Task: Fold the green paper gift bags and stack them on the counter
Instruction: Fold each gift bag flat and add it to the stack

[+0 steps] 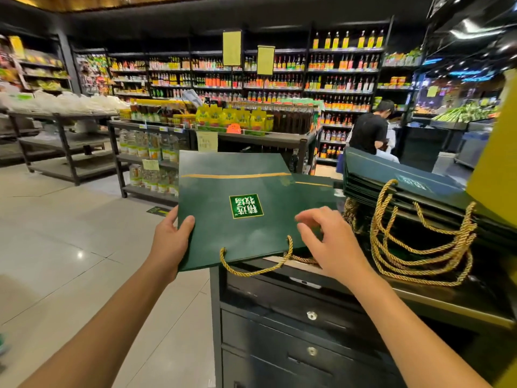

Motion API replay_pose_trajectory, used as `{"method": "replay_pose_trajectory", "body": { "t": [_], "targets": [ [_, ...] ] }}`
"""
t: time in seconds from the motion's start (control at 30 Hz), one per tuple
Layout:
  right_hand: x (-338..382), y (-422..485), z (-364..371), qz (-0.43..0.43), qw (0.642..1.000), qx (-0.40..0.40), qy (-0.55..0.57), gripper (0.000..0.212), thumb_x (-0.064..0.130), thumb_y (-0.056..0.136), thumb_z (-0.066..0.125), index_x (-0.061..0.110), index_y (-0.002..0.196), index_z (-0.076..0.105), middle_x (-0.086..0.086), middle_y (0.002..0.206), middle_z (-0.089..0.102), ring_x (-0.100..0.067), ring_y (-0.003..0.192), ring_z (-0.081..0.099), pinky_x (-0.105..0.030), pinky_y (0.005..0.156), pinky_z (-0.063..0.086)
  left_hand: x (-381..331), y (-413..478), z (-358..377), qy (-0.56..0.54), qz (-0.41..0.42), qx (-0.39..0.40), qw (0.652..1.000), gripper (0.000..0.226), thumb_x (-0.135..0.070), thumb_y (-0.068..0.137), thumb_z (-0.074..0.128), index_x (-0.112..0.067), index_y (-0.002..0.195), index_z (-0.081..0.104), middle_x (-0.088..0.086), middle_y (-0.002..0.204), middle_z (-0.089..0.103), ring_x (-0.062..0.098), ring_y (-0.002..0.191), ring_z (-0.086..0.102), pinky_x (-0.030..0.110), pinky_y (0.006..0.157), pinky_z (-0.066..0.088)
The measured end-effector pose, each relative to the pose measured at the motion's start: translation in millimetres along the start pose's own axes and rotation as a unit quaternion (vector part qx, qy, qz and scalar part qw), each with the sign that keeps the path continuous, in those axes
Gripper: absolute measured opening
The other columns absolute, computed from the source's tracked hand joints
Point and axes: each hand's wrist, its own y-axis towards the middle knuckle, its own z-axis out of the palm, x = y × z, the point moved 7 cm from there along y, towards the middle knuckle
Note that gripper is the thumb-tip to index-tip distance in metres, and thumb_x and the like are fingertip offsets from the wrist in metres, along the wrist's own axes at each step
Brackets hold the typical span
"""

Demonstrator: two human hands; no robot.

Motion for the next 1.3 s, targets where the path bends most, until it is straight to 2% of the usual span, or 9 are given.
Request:
{"method": "replay_pose_trajectory", "body": {
  "t": [0.1,0.17,0.27,0.5,0.67,0.8,0.97,1.13,1.3],
  "targets": [
    [-22.1,6.4,15.6,-0.01,0.996,0.064,-0.061,0.039,0.021,0.105,0.052,0.021,0.144,0.054,0.001,0.15,0.049,-0.017,0.147,0.031,-0.029,0.122,0.019,-1.5,2.5,8.3,0.051,0.024,0.005,0.998,0.033,-0.016,0.106,0.052,-0.022,0.138,0.056,0.004,0.113,0.072,0.018,0.088,0.074,0.026,0.061,0.058],
    [-35.3,4.8,27.8,0.011,0.989,0.123,-0.082,0.043,0.023,0.109,0.043,0.023,0.152,0.045,0.001,0.163,0.032,-0.019,0.156,0.012,-0.031,0.124,0.006,-6.0,2.8,14.6,0.108,0.06,0.0,0.992,0.029,-0.016,0.105,0.053,-0.021,0.133,0.058,0.002,0.109,0.071,0.015,0.088,0.071,0.025,0.063,0.055],
    [-44.2,2.3,36.3,0.051,0.982,0.171,-0.053,0.042,0.025,0.111,0.036,0.024,0.152,0.044,-0.001,0.166,0.026,-0.017,0.156,0.011,-0.032,0.125,0.006,-11.1,9.3,20.1,0.231,0.119,-0.014,0.965,0.031,-0.021,0.103,0.054,-0.018,0.134,0.061,-0.001,0.111,0.066,0.021,0.093,0.065,0.032,0.073,0.049],
    [-44.4,2.8,34.4,0.064,0.981,0.177,-0.039,0.042,0.024,0.111,0.036,0.024,0.151,0.044,-0.002,0.165,0.028,-0.017,0.156,0.012,-0.032,0.124,0.008,-28.6,9.2,25.8,0.623,0.164,-0.084,0.76,0.039,-0.043,0.1,0.052,-0.014,0.123,0.064,0.016,0.128,0.057,0.039,0.119,0.05,0.051,0.095,0.042],
    [-41.8,3.6,32.0,0.066,0.982,0.175,-0.025,0.042,0.024,0.111,0.035,0.023,0.151,0.044,-0.002,0.165,0.028,-0.017,0.156,0.012,-0.03,0.123,0.008,-55.2,-28.9,93.7,0.481,0.276,0.163,0.816,0.028,-0.03,0.102,0.056,-0.016,0.12,0.071,0.002,0.118,0.068,0.018,0.108,0.06,0.03,0.091,0.046],
    [-41.9,2.8,31.9,0.07,0.982,0.175,-0.019,0.041,0.024,0.111,0.036,0.024,0.151,0.045,-0.002,0.166,0.028,-0.016,0.156,0.012,-0.033,0.124,0.009,-57.6,-63.1,147.1,0.445,0.255,0.302,0.803,0.035,-0.049,0.098,0.056,-0.024,0.115,0.074,-0.011,0.11,0.07,0.002,0.1,0.061,0.018,0.085,0.049],
    [-42.2,1.9,29.8,0.076,0.981,0.177,-0.006,0.042,0.021,0.111,0.036,0.023,0.151,0.046,0.0,0.166,0.026,-0.014,0.156,0.008,-0.033,0.124,0.008,-45.9,-61.9,181.8,0.48,0.244,0.269,0.798,0.042,-0.065,0.088,0.062,-0.025,0.09,0.076,-0.005,0.083,0.073,0.011,0.08,0.066,0.036,0.072,0.057],
    [-44.2,3.4,32.3,0.071,0.982,0.172,-0.01,0.041,0.019,0.111,0.035,0.021,0.149,0.048,-0.003,0.165,0.028,-0.016,0.156,0.011,-0.029,0.123,0.008,-40.4,-48.8,186.5,0.487,0.215,0.272,0.802,0.009,-0.036,0.093,0.07,-0.03,0.088,0.074,-0.006,0.09,0.072,0.016,0.087,0.065,0.042,0.085,0.057],
    [-46.2,3.1,32.4,0.072,0.983,0.17,-0.008,0.04,0.019,0.111,0.035,0.022,0.149,0.048,-0.002,0.165,0.029,-0.016,0.156,0.012,-0.028,0.122,0.009,-45.4,-49.4,186.1,0.504,0.241,0.303,0.772,0.012,-0.022,0.098,0.066,-0.019,0.103,0.076,0.0,0.104,0.072,0.015,0.091,0.063,0.027,0.082,0.052]
  ]
}}
